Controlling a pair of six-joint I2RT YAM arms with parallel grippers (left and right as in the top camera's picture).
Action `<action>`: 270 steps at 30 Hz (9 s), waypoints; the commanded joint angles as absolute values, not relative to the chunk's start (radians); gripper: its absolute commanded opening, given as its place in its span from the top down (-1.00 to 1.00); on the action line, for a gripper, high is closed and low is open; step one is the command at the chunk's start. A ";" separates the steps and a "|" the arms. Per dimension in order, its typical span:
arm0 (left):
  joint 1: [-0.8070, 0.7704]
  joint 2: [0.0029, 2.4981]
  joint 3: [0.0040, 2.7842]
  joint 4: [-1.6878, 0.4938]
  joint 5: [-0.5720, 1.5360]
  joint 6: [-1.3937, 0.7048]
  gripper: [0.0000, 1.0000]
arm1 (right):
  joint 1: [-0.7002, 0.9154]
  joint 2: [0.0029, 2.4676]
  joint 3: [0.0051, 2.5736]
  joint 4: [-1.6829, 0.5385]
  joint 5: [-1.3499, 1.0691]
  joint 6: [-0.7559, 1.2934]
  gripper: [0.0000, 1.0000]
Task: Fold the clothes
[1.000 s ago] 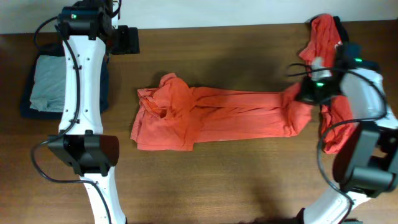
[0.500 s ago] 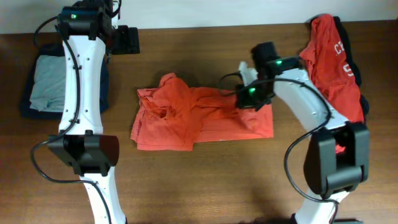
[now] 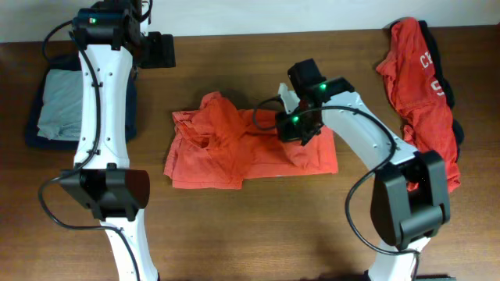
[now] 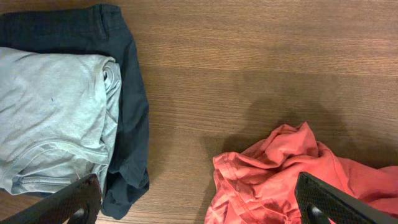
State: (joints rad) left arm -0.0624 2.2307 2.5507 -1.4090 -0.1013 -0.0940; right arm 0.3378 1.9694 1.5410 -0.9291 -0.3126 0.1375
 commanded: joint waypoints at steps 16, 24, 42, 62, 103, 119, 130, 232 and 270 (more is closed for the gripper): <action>-0.061 2.188 2.561 -1.414 -0.040 -0.075 -0.98 | 0.408 1.973 1.645 -0.924 -0.427 0.147 -0.46; -0.062 2.191 2.453 -1.446 0.064 -0.039 -0.98 | 0.263 1.929 1.871 -1.178 -0.276 0.112 -0.56; -0.033 2.193 1.904 -1.169 0.211 0.078 -0.98 | 0.135 1.929 1.909 -1.282 -0.274 0.056 -0.57; -0.028 2.193 1.604 -0.950 0.267 0.103 0.01 | 0.135 1.929 1.909 -1.280 -0.252 0.056 -0.57; -0.138 2.096 1.979 -1.111 0.268 0.051 0.99 | 0.044 1.929 1.908 -1.325 -0.249 0.046 -0.57; -0.356 2.097 2.049 -1.100 0.266 0.015 0.99 | 0.001 1.929 1.908 -1.328 -0.246 0.038 -0.57; -0.492 2.097 2.049 -1.102 0.266 0.015 0.99 | -0.020 1.929 1.908 -1.320 -0.246 0.037 -0.58; -0.130 2.115 2.298 -1.158 0.156 -0.103 -0.74 | 0.447 1.937 1.552 -0.901 -0.164 0.439 0.08; -0.130 2.115 2.298 -1.156 0.130 -0.096 -0.74 | 0.525 1.937 1.552 -1.233 -0.246 0.292 -0.04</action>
